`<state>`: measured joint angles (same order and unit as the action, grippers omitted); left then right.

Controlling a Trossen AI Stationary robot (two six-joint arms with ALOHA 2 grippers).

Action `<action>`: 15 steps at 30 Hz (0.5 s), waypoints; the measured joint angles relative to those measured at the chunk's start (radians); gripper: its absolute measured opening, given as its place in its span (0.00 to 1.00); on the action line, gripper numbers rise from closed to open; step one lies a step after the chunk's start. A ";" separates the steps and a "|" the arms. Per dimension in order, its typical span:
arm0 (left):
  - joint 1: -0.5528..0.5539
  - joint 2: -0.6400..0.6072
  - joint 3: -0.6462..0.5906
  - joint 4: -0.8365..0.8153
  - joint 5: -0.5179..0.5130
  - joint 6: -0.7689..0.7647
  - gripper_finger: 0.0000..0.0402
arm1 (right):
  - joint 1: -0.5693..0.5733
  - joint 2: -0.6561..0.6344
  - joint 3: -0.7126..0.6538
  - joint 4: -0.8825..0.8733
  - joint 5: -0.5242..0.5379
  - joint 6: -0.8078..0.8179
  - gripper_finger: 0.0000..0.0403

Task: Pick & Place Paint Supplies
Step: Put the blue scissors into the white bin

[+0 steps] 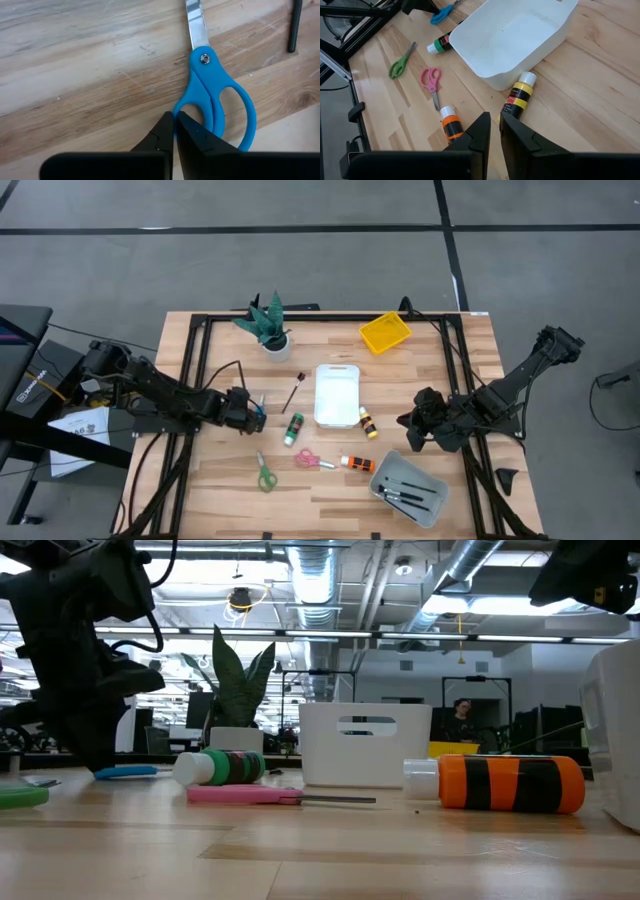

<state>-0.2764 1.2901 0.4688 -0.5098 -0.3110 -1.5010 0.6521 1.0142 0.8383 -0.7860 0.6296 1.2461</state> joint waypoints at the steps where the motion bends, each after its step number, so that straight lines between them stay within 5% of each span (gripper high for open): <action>1: 0.000 -0.005 0.000 0.000 -0.001 0.001 0.00 | 0.000 0.000 0.000 0.000 0.001 0.000 0.10; 15: -0.053 -0.010 0.020 0.181 -0.059 0.010 0.00 | 0.003 -0.001 0.000 0.000 0.002 -0.017 0.10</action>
<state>-0.3294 1.2797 0.4892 -0.3289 -0.3698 -1.4913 0.6552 1.0134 0.8379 -0.7860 0.6312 1.2295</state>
